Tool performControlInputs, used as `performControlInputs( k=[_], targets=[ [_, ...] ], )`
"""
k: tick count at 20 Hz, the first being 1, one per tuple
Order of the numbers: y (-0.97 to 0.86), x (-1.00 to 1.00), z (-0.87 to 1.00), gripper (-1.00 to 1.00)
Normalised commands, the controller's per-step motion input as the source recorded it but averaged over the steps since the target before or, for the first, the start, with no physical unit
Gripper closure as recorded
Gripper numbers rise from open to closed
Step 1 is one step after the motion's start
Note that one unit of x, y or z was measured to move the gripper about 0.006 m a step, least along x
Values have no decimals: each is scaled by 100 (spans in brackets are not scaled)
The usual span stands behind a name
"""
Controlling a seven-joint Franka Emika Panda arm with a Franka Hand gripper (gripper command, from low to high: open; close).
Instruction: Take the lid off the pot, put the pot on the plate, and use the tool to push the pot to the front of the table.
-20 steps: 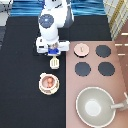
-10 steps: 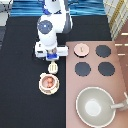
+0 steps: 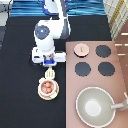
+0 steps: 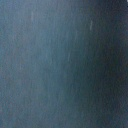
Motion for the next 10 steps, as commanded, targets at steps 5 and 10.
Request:
performControlInputs(
  k=[5,10],
  targets=[
    [-17,97,12,100],
    [-12,96,-9,100]
  ],
)
